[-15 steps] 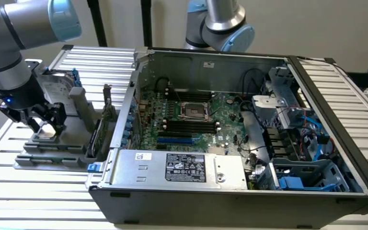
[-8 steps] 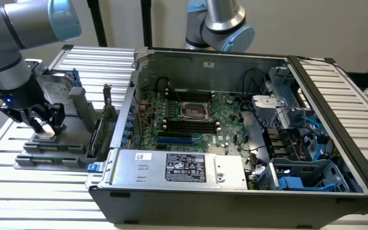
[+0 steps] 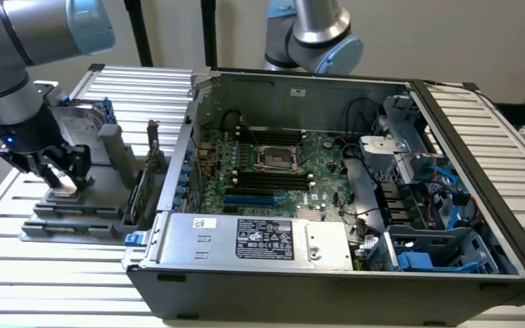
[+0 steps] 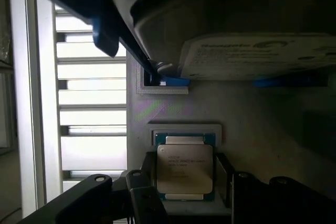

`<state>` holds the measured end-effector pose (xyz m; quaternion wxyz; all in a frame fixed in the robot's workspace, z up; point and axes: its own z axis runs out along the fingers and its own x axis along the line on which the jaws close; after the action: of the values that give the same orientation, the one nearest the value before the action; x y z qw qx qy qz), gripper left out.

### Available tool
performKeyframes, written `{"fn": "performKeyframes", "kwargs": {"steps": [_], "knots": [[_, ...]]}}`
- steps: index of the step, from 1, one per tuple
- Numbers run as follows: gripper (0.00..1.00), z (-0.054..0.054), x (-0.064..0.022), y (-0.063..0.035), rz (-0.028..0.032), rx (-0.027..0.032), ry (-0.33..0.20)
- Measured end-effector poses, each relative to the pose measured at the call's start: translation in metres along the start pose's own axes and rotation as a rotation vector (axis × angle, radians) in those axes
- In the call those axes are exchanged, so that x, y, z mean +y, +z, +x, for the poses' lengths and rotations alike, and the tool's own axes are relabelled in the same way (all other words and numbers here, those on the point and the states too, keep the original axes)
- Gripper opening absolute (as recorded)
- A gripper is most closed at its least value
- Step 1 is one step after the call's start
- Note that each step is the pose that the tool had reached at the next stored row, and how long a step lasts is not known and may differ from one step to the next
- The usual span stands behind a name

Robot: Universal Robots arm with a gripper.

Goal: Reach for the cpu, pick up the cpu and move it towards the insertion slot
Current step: 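Pick up the cpu and move it towards the insertion slot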

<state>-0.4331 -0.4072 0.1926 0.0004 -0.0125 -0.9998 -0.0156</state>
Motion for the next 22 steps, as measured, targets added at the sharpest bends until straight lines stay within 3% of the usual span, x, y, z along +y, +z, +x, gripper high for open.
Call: {"fn": "performKeyframes", "kwargs": {"steps": [9,22], "knots": [[0.54,0.0,0.0006,-0.021,-0.0001,0.0,0.0],[0.54,0.0,0.0024,-0.0769,-0.0001,0.0004,0.0]]}}
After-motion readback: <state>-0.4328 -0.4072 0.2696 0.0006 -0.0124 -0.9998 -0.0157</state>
